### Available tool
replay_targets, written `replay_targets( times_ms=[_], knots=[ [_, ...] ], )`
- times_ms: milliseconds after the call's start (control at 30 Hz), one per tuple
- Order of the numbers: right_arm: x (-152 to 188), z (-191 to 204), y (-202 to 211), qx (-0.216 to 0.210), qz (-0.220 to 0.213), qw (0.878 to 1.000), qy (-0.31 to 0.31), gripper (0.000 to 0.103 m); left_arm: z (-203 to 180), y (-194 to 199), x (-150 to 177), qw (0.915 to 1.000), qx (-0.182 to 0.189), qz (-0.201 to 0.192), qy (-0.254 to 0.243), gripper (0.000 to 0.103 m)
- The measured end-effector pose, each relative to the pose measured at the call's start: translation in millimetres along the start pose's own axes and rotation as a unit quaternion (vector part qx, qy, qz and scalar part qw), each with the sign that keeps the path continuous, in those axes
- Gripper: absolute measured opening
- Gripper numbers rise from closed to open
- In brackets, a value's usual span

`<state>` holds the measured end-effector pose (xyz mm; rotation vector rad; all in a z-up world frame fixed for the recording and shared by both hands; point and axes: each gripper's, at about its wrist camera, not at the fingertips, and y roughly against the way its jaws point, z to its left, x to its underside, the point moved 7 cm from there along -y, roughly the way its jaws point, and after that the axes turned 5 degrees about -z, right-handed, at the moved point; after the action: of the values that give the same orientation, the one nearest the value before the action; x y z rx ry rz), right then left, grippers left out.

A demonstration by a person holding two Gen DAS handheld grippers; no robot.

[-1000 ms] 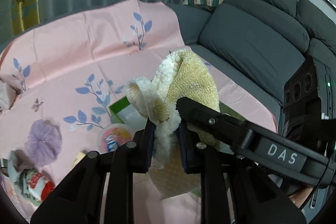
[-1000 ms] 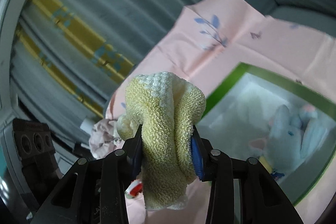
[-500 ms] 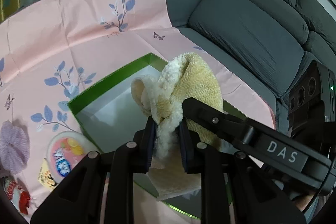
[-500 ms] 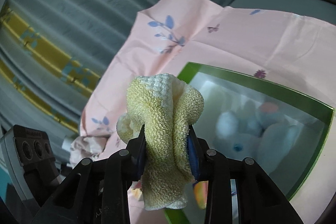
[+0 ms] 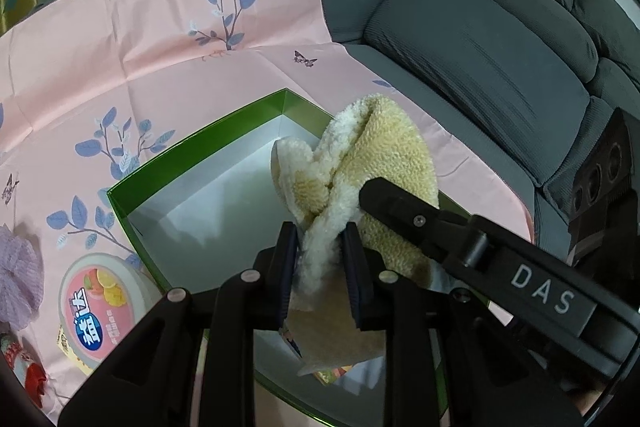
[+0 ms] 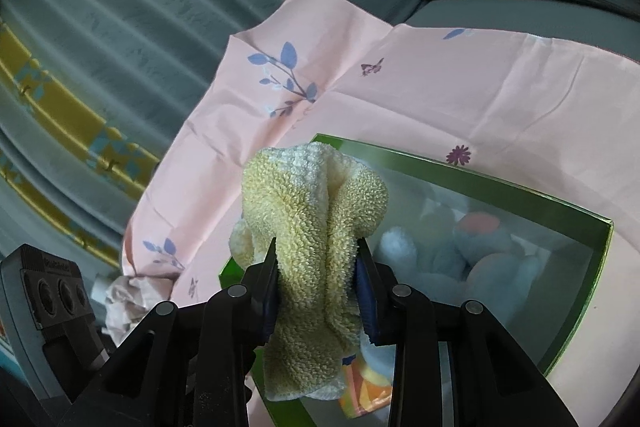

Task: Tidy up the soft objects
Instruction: 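Lower the yellow-white towel into the green box and open the right tool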

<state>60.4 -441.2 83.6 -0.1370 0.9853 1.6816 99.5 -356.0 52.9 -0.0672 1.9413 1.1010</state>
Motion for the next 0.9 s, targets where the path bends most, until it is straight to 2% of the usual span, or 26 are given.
replay_targets(
  times_ms=[167, 400, 567, 667, 733, 800, 900],
  knots=[
    [-4.9, -3.6, 2.5, 0.014, -0.019, 1.0, -0.011, 0.035, 4.9, -0.8, -1.5, 0.9999, 0.002, 0.003, 0.012, 0.023],
    [-15.9, -15.1, 15.4, 0.006, -0.047, 0.998, -0.035, 0.035, 7.1, 7.1, -7.4, 0.9998, 0.001, -0.011, 0.017, 0.021],
    [-15.4, -5.1, 10.2, -0.03, -0.036, 0.998, -0.042, 0.035, 13.7, 15.7, -10.0, 0.9994, -0.006, -0.018, 0.029, 0.02],
    [-13.3, 2.4, 4.4, -0.031, -0.032, 0.998, -0.035, 0.037, 14.4, 28.4, -14.2, 0.9991, -0.004, -0.028, 0.032, 0.032],
    [-9.5, 3.1, -2.2, -0.026, -0.015, 0.999, -0.037, 0.04, 13.3, 36.0, -15.5, 0.999, -0.004, -0.033, 0.029, 0.047],
    [-6.9, 1.6, -5.4, -0.027, -0.004, 0.999, -0.042, 0.044, 12.2, 45.6, -15.8, 0.9989, -0.004, -0.039, 0.027, 0.051],
    [-7.3, 5.1, 1.0, -0.054, -0.005, 0.998, -0.043, 0.065, 13.2, 59.3, -14.6, 0.9985, -0.001, -0.047, 0.029, 0.062]
  ],
)
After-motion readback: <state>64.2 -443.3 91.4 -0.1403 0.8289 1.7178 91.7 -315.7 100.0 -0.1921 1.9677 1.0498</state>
